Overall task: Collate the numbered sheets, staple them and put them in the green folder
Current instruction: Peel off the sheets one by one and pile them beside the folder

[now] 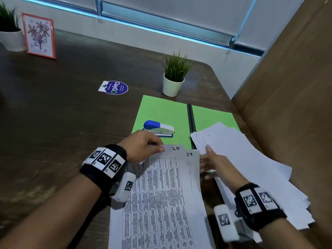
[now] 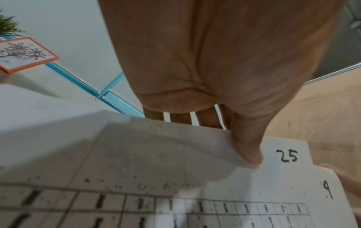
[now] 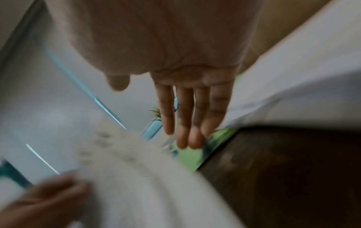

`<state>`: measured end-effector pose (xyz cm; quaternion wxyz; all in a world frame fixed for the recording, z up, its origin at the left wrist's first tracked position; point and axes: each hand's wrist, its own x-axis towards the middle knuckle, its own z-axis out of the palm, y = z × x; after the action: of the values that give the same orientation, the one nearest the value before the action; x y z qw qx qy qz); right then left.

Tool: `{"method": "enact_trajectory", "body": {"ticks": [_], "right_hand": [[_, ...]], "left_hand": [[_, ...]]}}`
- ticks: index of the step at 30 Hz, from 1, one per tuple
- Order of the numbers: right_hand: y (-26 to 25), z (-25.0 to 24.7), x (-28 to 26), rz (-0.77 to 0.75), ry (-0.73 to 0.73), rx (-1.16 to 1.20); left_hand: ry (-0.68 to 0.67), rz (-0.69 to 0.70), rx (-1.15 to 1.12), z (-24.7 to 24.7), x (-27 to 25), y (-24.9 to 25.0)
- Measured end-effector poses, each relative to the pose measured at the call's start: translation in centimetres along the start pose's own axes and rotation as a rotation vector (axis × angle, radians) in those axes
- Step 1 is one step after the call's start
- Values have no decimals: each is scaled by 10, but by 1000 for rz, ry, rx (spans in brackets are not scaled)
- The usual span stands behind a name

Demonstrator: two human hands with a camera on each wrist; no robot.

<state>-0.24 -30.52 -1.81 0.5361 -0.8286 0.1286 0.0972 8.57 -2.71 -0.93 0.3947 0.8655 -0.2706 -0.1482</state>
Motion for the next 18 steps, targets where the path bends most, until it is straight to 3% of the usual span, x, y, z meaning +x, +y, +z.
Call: {"method": "enact_trajectory", "body": {"ticks": [3,6,12,14,18], "right_hand": [[11,19,-12,-98,-150,-77],[15,25,-15,-141,-138,-81],[23,12,-8,-74,-153,-294],[16,5,-8,-130,-51,-324],[-11,-31,1,-323,404,-204]], "left_hand": [[13,-8,2,-2,-1,-2],[18,-29,-7,-3,-1,-4],[19,-32,-13,-2,1,-5],[24,-25,-12,-1,2,-6],[85,-12,-46,0,2,-6]]}}
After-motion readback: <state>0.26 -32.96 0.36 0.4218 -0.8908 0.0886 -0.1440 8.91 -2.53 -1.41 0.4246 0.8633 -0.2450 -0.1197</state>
